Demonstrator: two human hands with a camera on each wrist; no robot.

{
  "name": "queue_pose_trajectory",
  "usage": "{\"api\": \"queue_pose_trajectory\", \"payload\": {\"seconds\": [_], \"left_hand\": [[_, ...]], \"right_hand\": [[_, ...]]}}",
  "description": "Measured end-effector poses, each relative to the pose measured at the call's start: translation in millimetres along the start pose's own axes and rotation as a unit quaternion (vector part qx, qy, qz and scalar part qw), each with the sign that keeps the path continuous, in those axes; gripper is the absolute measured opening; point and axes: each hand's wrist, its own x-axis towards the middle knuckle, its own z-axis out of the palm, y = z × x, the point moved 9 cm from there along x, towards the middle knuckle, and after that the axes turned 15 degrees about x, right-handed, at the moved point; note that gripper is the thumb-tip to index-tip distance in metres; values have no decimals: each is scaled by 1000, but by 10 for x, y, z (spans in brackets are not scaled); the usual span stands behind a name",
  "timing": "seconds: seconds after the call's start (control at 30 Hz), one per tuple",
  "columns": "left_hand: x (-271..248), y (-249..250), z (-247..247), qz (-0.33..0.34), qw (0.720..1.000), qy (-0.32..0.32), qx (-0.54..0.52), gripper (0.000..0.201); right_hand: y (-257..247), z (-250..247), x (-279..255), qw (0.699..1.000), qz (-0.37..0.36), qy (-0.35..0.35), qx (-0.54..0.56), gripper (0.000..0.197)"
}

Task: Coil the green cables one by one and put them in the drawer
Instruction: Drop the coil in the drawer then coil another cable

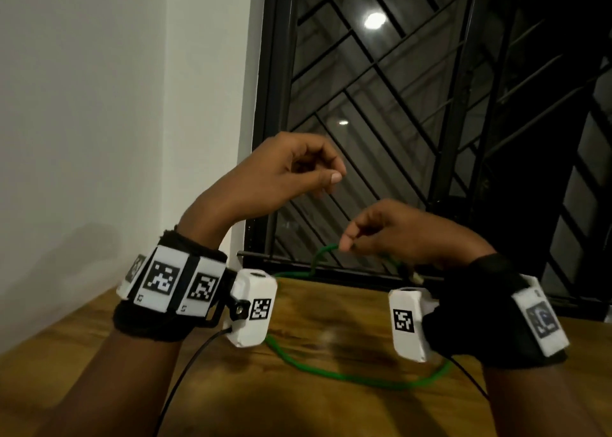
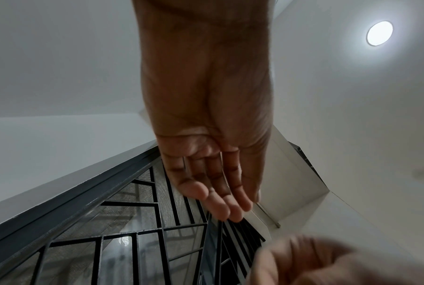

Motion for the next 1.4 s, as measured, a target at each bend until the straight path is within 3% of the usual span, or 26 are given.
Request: {"api": "queue_pose_trajectory", "payload": {"seconds": [0.13, 0.3, 0.43, 0.7, 0.9, 1.13, 1.3, 1.4], "left_hand": [[16, -18, 93, -3, 1000, -27, 1, 17], [0, 35, 220, -5, 996, -84, -28, 24], [14, 86, 167, 9, 998, -56, -40, 18], [15, 34, -122, 1, 998, 54, -34, 18], [29, 75, -34, 14, 999, 45, -10, 18], [35, 123, -59, 8, 998, 53, -18, 28], [37, 240, -5, 31, 998, 26, -44, 37], [51, 271, -60, 47, 997, 65, -21, 21]], "right_hand": [[-418, -283, -170, 989, -114, 93, -8, 20], [-729, -462, -388, 954, -236, 186, -1, 23], [-809, -560, -503, 934, -284, 214, 27, 20], [-599, -722, -491, 944, -249, 215, 17, 19], [-667, -818, -579, 908, -281, 309, -35, 17], [-723, -813, -644, 888, -281, 362, -36, 18], [-707, -741, -540, 887, -309, 343, -25, 27], [-690, -717, -485, 884, -344, 302, 91, 26]]}}
